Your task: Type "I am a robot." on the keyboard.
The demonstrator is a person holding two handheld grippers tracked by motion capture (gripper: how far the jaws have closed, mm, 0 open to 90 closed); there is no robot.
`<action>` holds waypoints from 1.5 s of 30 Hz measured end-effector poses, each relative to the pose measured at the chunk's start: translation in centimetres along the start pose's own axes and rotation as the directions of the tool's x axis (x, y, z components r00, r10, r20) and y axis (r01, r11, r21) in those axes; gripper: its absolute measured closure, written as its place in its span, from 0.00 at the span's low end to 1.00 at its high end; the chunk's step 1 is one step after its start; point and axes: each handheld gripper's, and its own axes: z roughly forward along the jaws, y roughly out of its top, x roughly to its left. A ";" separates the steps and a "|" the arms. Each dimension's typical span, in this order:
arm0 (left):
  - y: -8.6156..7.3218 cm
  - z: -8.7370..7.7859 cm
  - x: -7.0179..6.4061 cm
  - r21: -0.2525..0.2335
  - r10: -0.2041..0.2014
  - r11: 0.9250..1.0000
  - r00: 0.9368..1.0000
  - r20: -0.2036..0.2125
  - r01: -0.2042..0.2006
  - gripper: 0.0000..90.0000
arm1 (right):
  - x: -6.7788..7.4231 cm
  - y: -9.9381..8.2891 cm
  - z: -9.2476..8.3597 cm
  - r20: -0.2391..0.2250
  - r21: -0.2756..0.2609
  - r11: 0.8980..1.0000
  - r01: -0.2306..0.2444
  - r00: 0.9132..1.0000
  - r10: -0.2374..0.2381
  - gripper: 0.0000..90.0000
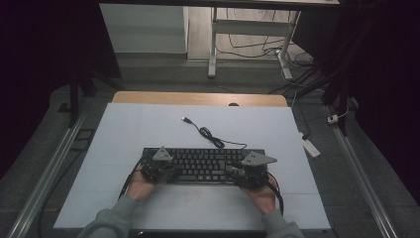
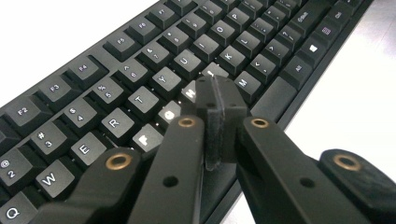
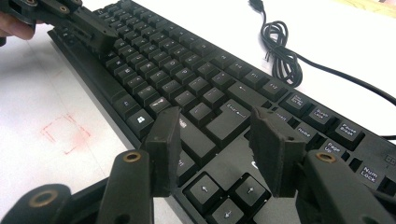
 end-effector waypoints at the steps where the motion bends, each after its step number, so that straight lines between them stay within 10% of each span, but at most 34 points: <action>1: 0.0 0.1 0.0 0.004 -0.002 1.000 1.000 0.000 0.002 0.99 | 0.0 0.0 0.0 -0.001 -0.001 1.000 -0.001 1.000 0.001 0.60; 21: -0.2 0.6 -0.1 0.035 0.001 0.999 1.000 -0.016 0.000 0.99 | 0.0 0.1 -0.2 -0.003 -0.009 1.000 -0.007 1.000 0.007 0.59; 31: 0.0 -0.9 0.2 -0.062 -0.022 0.998 1.000 0.001 0.022 0.98 | 0.0 0.1 -0.3 -0.006 -0.017 1.000 -0.008 1.000 0.008 0.59; 45: -0.4 -3.3 1.9 -0.143 -0.147 0.978 0.988 0.040 0.151 0.50 | -0.1 0.1 -0.3 -0.004 -0.020 1.000 -0.006 1.000 0.006 0.59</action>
